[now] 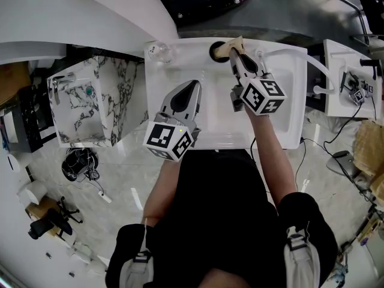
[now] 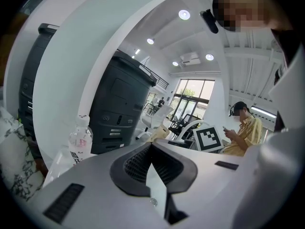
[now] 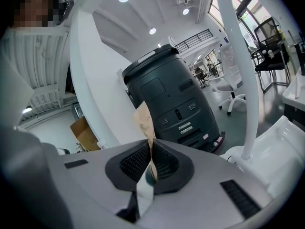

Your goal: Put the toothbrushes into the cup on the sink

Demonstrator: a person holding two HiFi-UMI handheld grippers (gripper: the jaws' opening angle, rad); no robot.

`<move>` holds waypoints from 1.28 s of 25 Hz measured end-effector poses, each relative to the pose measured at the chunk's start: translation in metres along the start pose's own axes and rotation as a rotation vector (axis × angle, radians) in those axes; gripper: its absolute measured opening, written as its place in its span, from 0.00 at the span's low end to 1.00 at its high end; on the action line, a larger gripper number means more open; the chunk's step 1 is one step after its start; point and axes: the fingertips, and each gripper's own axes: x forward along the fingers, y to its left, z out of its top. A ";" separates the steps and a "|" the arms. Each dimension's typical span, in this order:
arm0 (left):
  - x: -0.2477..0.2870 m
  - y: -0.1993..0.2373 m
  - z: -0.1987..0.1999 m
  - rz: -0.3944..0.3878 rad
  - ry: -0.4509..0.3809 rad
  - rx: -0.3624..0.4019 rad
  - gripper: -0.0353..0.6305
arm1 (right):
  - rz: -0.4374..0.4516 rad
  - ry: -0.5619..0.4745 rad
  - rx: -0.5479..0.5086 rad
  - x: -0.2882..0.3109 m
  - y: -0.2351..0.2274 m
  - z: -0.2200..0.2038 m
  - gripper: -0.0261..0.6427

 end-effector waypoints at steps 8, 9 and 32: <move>-0.001 0.000 -0.001 0.001 0.002 0.002 0.07 | -0.010 0.037 0.005 0.005 -0.008 -0.016 0.09; -0.001 0.000 -0.001 0.001 0.002 0.002 0.07 | -0.012 0.042 0.007 0.006 -0.009 -0.018 0.09; -0.003 0.002 -0.002 -0.006 0.005 0.000 0.07 | -0.040 0.115 0.007 0.012 -0.016 -0.041 0.09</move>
